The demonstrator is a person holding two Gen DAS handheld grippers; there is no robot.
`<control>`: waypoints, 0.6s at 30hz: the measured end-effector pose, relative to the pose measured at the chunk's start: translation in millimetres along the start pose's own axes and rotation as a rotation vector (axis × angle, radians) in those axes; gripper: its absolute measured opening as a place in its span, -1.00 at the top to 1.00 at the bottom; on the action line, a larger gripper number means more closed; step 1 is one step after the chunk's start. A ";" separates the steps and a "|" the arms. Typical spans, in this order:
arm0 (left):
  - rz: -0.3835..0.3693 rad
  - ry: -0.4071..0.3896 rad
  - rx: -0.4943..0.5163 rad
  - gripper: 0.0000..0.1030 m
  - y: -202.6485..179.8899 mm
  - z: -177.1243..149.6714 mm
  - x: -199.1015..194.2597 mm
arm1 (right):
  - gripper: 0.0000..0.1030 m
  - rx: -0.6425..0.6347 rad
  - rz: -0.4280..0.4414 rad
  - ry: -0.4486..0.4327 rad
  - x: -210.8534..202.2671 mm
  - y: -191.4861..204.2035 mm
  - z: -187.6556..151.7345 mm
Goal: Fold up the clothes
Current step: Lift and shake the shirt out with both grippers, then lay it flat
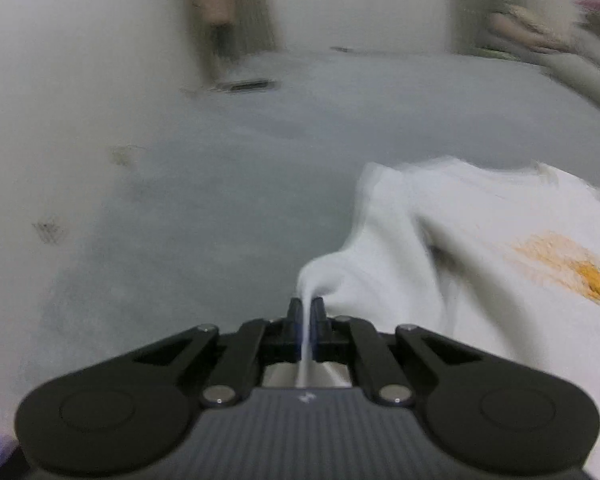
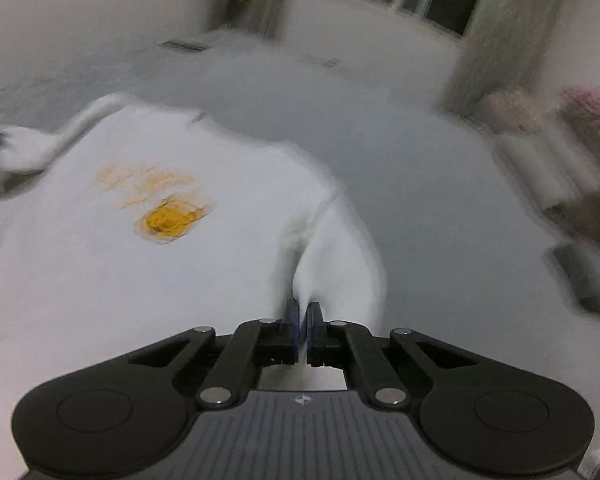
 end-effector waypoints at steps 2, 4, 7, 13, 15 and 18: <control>0.058 0.009 -0.045 0.95 22.3 22.4 11.7 | 0.96 0.015 -0.074 -0.017 -6.5 -24.6 9.9; 0.116 0.022 -0.084 0.95 39.1 44.3 26.4 | 0.96 0.024 -0.105 -0.010 -2.6 -45.7 20.8; 0.185 0.029 -0.127 0.94 50.1 73.3 51.6 | 0.96 0.000 -0.220 0.027 20.1 -73.1 42.5; 0.281 0.063 -0.106 0.90 40.0 84.7 95.9 | 0.96 -0.016 -0.438 0.111 80.7 -121.9 73.0; 0.279 0.078 -0.094 0.66 35.3 80.3 107.0 | 0.96 -0.034 -0.469 0.158 102.2 -128.4 71.4; 0.226 0.080 -0.121 0.28 35.7 75.2 100.6 | 0.87 -0.061 -0.467 0.203 127.2 -128.3 60.2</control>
Point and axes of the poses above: each gripper's, at about its wrist camera, not at the fingertips, and x roughly the way its jaws point, y to its left, z to its top, the point moved 2 cm from there along x, roughly the way its jaws point, and after that the axes turned 12 degrees about z, right-handed, at the moved point
